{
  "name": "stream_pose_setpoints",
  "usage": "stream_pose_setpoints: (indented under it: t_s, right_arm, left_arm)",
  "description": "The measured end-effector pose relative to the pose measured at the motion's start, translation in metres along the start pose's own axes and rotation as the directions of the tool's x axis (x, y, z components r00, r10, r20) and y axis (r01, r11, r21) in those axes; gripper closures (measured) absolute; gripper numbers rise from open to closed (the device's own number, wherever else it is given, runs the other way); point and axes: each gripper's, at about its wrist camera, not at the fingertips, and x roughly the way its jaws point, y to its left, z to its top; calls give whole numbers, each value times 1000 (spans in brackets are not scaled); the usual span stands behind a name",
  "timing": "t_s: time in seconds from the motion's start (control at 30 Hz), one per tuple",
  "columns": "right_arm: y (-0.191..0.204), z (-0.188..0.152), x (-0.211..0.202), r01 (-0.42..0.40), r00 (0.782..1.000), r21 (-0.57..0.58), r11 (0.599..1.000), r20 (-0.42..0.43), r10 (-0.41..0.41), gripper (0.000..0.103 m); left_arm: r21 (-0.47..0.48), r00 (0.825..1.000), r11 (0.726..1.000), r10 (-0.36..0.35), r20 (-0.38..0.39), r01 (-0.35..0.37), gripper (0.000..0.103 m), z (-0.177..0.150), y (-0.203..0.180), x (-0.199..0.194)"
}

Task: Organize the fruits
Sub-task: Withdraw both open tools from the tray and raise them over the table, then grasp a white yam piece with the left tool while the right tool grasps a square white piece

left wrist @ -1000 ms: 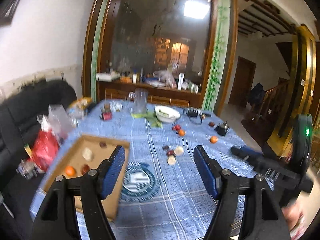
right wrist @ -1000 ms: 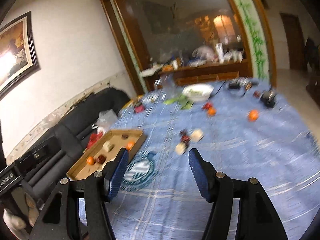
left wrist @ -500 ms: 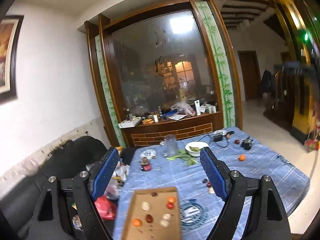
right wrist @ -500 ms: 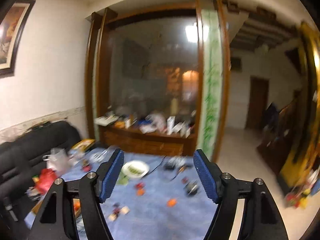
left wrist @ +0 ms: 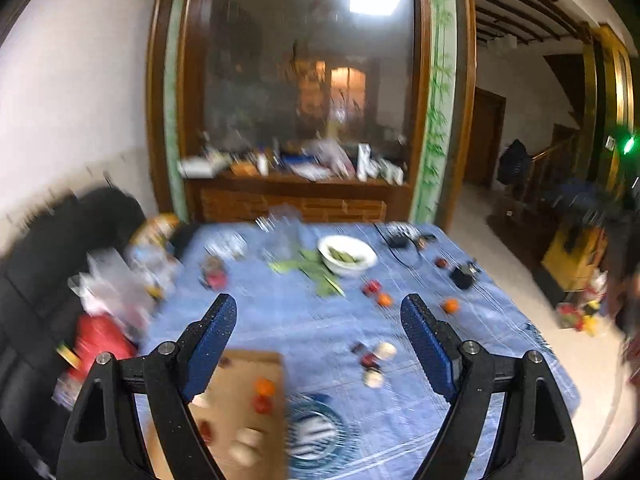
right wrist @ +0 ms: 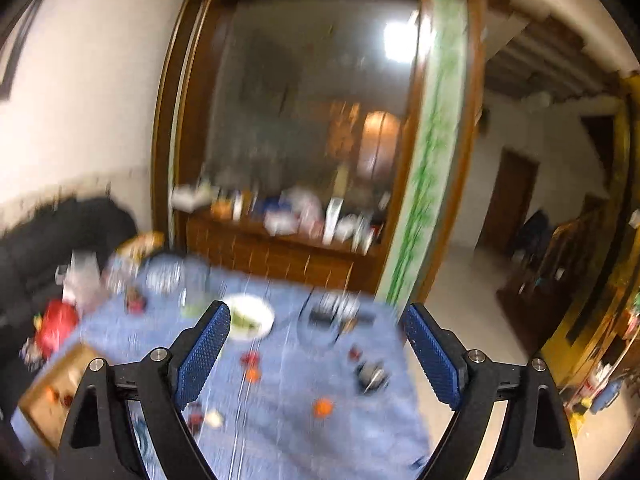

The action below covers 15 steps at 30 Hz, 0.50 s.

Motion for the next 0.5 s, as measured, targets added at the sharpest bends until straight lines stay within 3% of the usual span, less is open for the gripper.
stream_pose_setpoints:
  t_s: [0.07,0.13,0.2,0.27,0.33,0.5]
  right_arm:
    - [6,-32,41,-79,993,41,996,-85,83,12]
    - [17,-70,83,-158,971,90,983,-168,171,13]
    - [26,-100,117,-218,941,137,966,-233,246,31]
    - [36,-129,145,-264,903,196,944,-294,313,42]
    - [45,-156,170,-292,871,257,921,-326,367,47]
    - [57,-184,207,-300,858,299,906,-331,393,47]
  left_arm:
    - [-37,998,998,-44,-35,42,19,-19,-3,27]
    - [-80,994,994,-78,-82,71,19,-45,-6,57]
    - [-101,988,992,-91,-123,78,19,-64,-8,79]
    - [-106,977,991,-96,-191,77,19,-88,-12,109]
    - [-107,968,992,-91,-232,68,20,-104,-15,131]
    - [-120,942,988,-127,-312,93,30,-134,-28,179]
